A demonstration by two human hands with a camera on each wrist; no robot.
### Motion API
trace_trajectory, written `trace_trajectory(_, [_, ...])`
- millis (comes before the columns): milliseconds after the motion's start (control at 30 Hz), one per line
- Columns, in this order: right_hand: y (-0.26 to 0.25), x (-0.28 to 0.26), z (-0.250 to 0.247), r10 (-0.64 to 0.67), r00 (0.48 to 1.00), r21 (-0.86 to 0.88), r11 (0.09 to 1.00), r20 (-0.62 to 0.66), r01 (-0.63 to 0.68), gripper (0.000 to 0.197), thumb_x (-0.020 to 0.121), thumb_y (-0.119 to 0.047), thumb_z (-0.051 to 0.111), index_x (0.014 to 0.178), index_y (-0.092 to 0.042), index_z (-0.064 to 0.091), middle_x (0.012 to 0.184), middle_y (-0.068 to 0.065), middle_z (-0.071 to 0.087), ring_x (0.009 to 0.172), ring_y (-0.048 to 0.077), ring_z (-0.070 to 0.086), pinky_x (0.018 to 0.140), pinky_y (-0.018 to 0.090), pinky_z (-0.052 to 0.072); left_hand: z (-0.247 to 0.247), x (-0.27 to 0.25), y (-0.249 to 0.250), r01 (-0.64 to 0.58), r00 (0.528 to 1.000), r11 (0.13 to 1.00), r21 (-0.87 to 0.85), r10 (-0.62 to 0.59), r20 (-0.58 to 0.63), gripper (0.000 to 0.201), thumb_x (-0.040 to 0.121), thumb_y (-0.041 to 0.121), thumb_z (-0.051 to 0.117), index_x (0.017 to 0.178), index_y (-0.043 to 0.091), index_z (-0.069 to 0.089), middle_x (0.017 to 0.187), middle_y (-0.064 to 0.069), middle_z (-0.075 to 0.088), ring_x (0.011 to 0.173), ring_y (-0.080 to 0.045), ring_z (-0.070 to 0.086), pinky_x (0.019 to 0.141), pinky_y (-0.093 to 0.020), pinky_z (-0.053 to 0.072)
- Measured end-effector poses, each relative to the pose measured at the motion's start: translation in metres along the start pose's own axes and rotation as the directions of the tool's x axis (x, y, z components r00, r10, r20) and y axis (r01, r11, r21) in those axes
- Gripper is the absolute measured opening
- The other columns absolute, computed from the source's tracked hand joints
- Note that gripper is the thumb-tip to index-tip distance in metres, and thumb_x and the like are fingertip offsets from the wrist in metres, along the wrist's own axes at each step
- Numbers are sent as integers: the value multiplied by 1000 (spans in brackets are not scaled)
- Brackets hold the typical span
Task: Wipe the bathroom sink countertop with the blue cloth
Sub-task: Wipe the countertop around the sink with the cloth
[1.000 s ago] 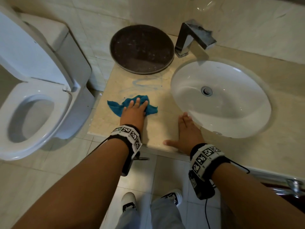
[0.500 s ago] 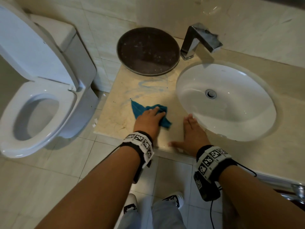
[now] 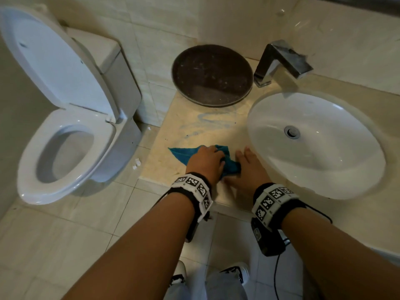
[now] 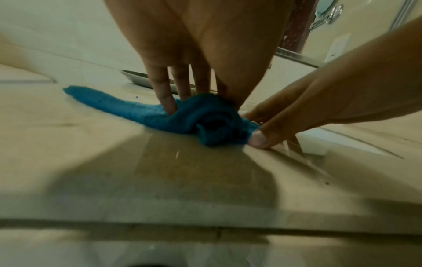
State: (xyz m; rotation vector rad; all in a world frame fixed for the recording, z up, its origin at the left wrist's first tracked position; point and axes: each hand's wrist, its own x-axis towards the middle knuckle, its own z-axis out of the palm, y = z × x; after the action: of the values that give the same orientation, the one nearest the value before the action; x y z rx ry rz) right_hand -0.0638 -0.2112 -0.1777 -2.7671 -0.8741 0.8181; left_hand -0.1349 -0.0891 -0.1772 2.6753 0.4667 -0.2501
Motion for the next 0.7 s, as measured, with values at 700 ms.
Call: trace_trajectory(700, [2,0,0,-28,1000,-52,998,-5,28,96,81,-55,57,149,-16,1,157,11,-8,146,23,-3,120,33,3,5,10,-6,-48,992,998,-33,51,119,52,98,10,37,147,23,26,158,-1,11,145,-20,13,116,-30,13])
